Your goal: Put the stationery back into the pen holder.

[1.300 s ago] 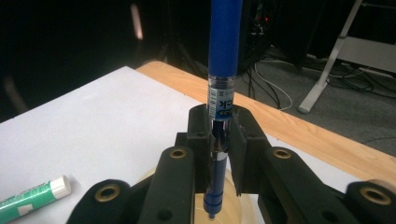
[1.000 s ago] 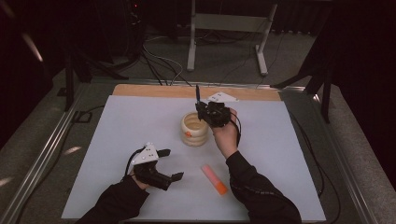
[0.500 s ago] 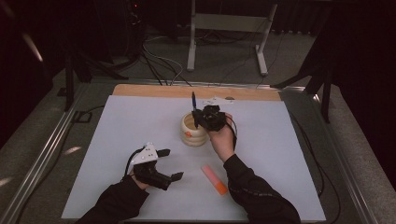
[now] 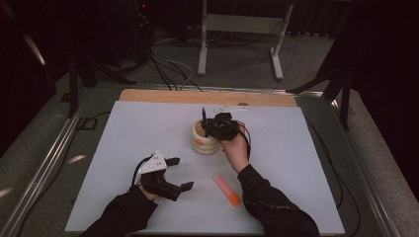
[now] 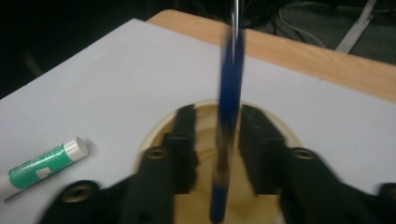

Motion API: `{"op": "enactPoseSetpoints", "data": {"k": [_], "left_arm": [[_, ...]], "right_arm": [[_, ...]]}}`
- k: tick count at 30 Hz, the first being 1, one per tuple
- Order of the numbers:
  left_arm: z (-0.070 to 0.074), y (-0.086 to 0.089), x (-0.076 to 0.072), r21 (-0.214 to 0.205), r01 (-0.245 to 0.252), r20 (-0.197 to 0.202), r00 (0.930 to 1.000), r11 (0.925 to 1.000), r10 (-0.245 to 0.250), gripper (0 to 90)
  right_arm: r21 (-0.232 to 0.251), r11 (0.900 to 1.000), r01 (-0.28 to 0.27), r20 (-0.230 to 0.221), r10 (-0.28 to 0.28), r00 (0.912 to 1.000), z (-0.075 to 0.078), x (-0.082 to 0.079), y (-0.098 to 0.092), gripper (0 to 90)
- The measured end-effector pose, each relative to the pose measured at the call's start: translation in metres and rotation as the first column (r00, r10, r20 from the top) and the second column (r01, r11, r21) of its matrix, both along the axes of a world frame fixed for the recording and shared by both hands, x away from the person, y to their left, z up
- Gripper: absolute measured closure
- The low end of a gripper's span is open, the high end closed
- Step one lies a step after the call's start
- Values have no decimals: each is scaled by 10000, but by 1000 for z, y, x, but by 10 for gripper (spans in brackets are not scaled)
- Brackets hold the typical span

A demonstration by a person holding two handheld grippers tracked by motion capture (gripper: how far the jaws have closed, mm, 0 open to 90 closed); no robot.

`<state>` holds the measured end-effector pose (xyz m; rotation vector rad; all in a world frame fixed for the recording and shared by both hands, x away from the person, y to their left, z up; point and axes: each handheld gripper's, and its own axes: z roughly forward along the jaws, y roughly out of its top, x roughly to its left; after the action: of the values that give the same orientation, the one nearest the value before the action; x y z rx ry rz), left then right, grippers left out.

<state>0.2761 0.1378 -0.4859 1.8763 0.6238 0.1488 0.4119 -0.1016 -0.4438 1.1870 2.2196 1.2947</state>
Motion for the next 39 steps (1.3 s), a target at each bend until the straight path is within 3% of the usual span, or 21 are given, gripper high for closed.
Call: {"op": "enactPoseSetpoints", "data": {"k": [1, 4, 11, 15, 16, 23, 39], "left_arm": [[0, 0, 0, -35, 13, -2, 10000, 10000, -13, 3], [0, -1, 0, 1, 20, 30, 10000, 10000, -20, 3], [-1, -1, 0, -32, 14, 14, 10000, 10000, -14, 3], [-1, -1, 0, -50, -3, -17, 10000, 10000, 3, 3], [0, -1, 0, -69, -6, -23, 10000, 10000, 6, 3], [0, -1, 0, -121, 24, -22, 10000, 9999, -24, 3], [1, -2, 0, -106, 70, -33, 10000, 9999, -70, 3]], "right_arm": [[175, 9998, 110, 290, -115, 9995, 8, -4, -5, 496], [372, 9991, 181, 486, -199, 9986, 17, -9, -10, 353], [969, 9953, -43, 587, -14, 9983, 34, -25, -26, 138], [1122, 9936, -127, 580, 62, 9983, 38, -31, -32, 137], [1078, 9941, -139, 576, 77, 9983, 39, -34, -36, 98], [1109, 9934, -277, 666, 204, 9976, 39, -46, -45, 45], [983, 9950, -159, 636, 97, 9979, 22, -85, -69, 45]]}}
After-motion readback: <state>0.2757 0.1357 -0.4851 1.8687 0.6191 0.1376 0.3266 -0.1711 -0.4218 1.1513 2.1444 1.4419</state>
